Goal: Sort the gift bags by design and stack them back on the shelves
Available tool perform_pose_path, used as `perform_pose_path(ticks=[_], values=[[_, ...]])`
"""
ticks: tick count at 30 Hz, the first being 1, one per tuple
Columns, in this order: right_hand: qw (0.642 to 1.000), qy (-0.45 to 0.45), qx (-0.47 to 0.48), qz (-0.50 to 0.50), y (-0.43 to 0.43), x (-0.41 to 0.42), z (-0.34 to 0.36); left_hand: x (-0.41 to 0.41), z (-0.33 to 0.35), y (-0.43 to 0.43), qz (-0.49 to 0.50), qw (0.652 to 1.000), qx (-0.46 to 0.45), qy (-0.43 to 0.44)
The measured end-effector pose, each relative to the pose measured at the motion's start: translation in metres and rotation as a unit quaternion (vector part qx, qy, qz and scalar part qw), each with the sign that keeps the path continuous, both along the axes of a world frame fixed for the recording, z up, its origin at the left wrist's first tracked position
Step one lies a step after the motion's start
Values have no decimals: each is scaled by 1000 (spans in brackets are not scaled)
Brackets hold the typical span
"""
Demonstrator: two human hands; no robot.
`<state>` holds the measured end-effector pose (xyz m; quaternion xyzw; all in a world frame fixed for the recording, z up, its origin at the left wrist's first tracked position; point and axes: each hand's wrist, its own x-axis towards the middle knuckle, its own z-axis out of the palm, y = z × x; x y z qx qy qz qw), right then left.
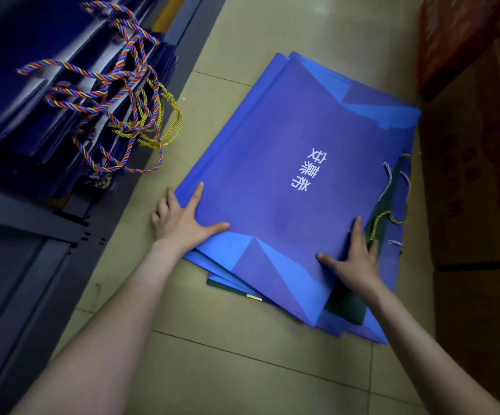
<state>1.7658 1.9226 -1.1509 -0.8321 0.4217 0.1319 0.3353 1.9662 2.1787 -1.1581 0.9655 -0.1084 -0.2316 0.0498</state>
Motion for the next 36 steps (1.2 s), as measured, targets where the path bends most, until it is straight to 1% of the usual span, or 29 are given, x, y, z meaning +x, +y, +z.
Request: perform_pose_path(ticks=[2,4,7,8,9,10,11,13,14,16,17,18,19,20,21,23,24,26,28,30,31,33,34,36], values=[[999,-35,32,-19,3,1,-1,0,5,-4,20,1000,-23,-7],[989,-107,62,-87,0,1,-2,-8,10,-10,25,999,-46,-15],[955,-209,77,-195,-20,-10,2,-34,13,-21,-1,998,-56,-22],[943,-224,91,-228,-29,-16,5,-45,13,-25,-17,998,-59,-21],[934,-232,105,-251,-38,-23,5,-56,12,-29,-35,997,-58,-21],[932,-226,103,-264,-47,-32,2,-67,9,-33,-54,997,-55,-20],[939,-209,89,-258,-57,-41,-6,-76,7,-36,-69,996,-53,-17],[957,-147,65,-241,-65,-55,-13,-90,2,-38,-90,994,-55,-18],[955,-141,79,-249,-62,-58,-13,-95,1,-39,-102,992,-56,-36],[951,-147,118,-247,-54,-57,-10,-104,-1,-44,-162,975,-80,-130],[951,-151,122,-242,-53,-56,-11,-112,-1,-49,-206,956,-109,-176],[954,-145,117,-237,-53,-56,-12,-121,-1,-54,-260,936,-141,-192],[955,-142,114,-234,-55,-57,-16,-134,-2,-60,-320,916,-159,-184],[953,-146,120,-238,-62,-63,-27,-148,-3,-65,-374,902,-153,-154],[949,-149,126,-247,-66,-66,-33,-160,-4,-69,-418,891,-122,-126],[933,-147,164,-283,-61,-64,-23,-171,-14,-71,-473,876,-35,-90],[921,-154,198,-299,-57,-62,-13,-173,-18,-71,-476,876,-2,-74],[890,-158,284,-320,-44,-57,4,-173,-21,-71,-472,877,33,-82],[853,-164,369,-329,-30,-52,13,-171,-22,-69,-481,869,41,-108],[815,-175,436,-339,-15,-49,16,-169,-22,-63,-489,863,4,-126],[798,-185,457,-346,-8,-48,17,-168,-24,-58,-496,854,-34,-151],[773,-203,483,-358,0,-44,17,-167,-24,-53,-519,819,-104,-222],[767,-205,488,-361,3,-42,20,-166,-22,-52,-525,803,-140,-246],[775,-198,482,-359,6,-35,31,-163,-11,-52,-513,793,-191,-268]])
